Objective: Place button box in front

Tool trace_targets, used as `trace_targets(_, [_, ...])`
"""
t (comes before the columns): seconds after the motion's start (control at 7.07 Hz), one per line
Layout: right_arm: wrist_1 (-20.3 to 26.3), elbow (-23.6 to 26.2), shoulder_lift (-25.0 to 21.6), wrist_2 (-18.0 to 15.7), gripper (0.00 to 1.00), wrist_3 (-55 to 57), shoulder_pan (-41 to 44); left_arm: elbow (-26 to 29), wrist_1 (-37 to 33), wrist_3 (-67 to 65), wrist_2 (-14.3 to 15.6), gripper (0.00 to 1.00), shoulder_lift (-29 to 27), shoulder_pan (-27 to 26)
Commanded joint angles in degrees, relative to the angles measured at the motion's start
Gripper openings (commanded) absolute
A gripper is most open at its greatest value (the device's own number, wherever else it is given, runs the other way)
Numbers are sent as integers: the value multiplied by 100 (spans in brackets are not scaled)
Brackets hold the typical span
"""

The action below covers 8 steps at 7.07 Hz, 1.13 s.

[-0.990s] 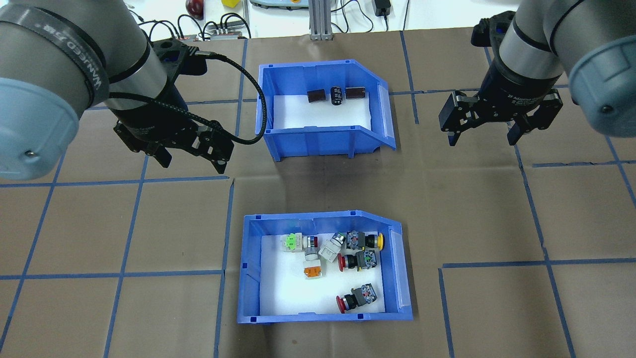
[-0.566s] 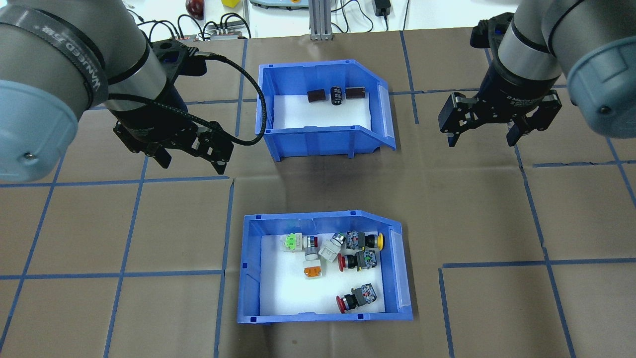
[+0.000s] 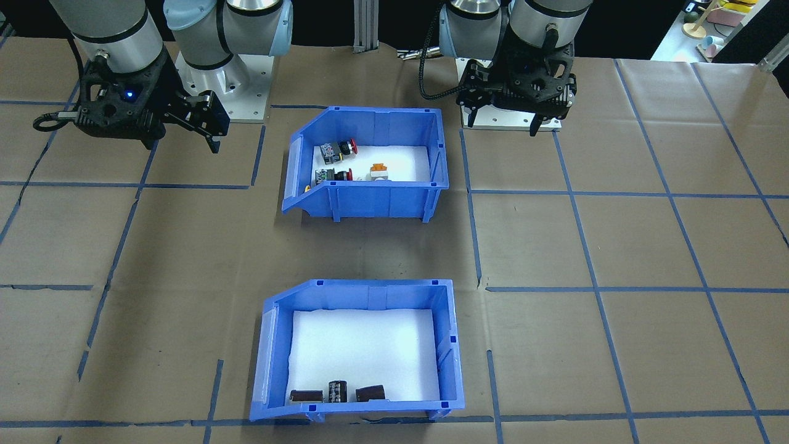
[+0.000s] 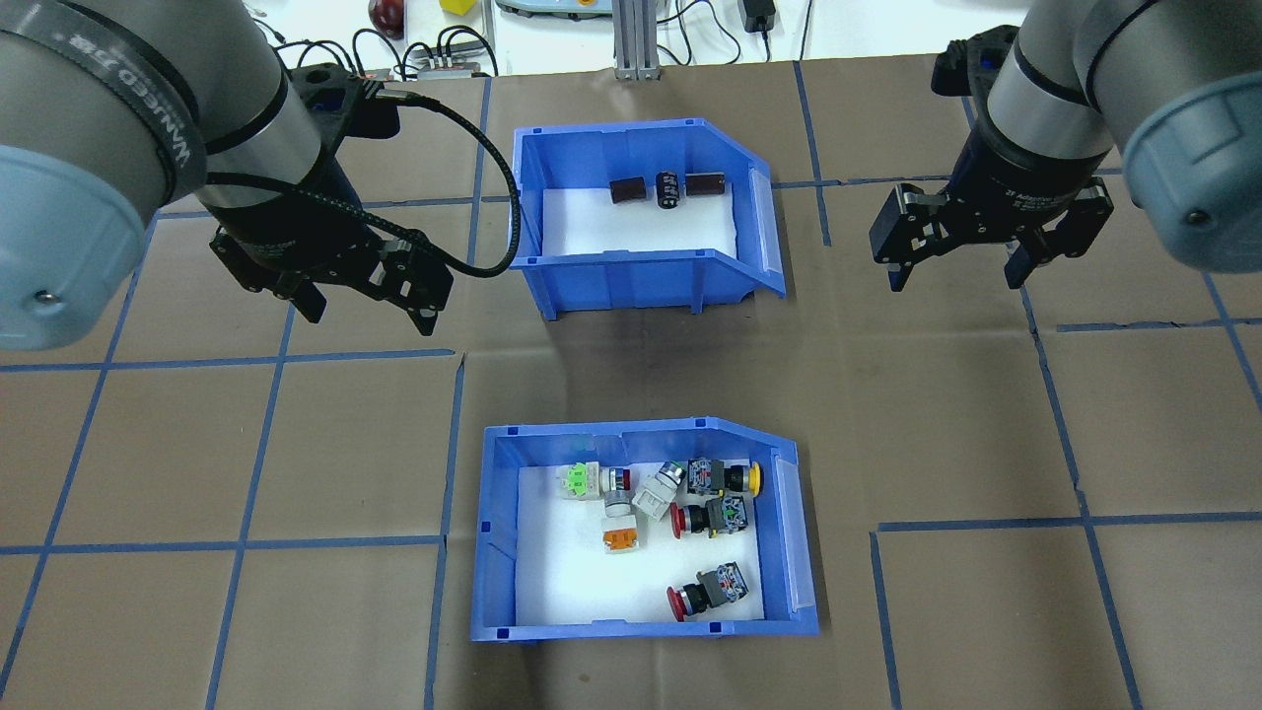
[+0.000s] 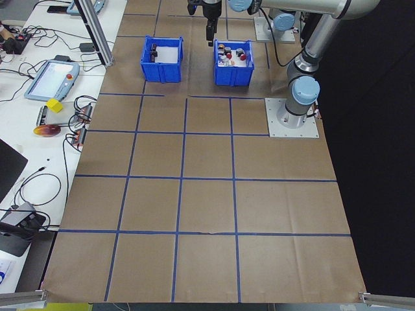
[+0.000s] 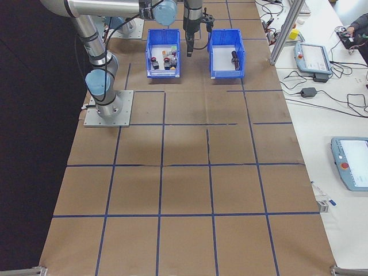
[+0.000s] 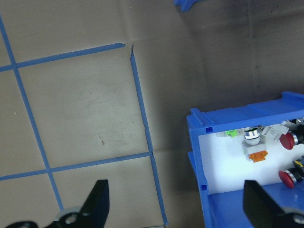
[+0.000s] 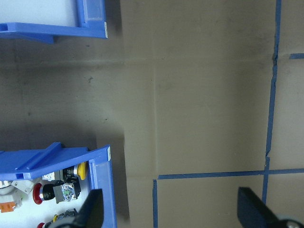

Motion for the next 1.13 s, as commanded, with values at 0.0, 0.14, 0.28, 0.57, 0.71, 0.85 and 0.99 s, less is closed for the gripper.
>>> trace_targets(0.0, [-9, -26, 45, -1, 100, -153, 10, -211, 981, -471, 261, 99, -62, 3])
trace_targets(0.14, [-44, -26, 107, -27, 100, -607, 19, -317, 1013, -632, 340, 99, 43, 3])
trace_targets(0.28, [-53, -86, 290, -1, 100, -1090, 37, -301, 1048, -660, 306, 99, -51, 3])
trace_targets(0.57, [8, -419, 580, 34, 100, -1313, 89, -397, 970, -2002, 235, 99, 78, -93])
trace_targets(0.71, [-43, -534, 747, 52, 100, -1932, 116, -441, 787, -2796, 226, 99, 166, -172])
trace_targets(0.85, [-105, -622, 949, 52, 100, -2478, 220, -615, 411, -4153, 17, 99, 437, -277])
trace_targets(0.99, [-332, -806, 1264, 52, 100, -3057, 413, -939, 233, -5411, -20, 99, 709, -400])
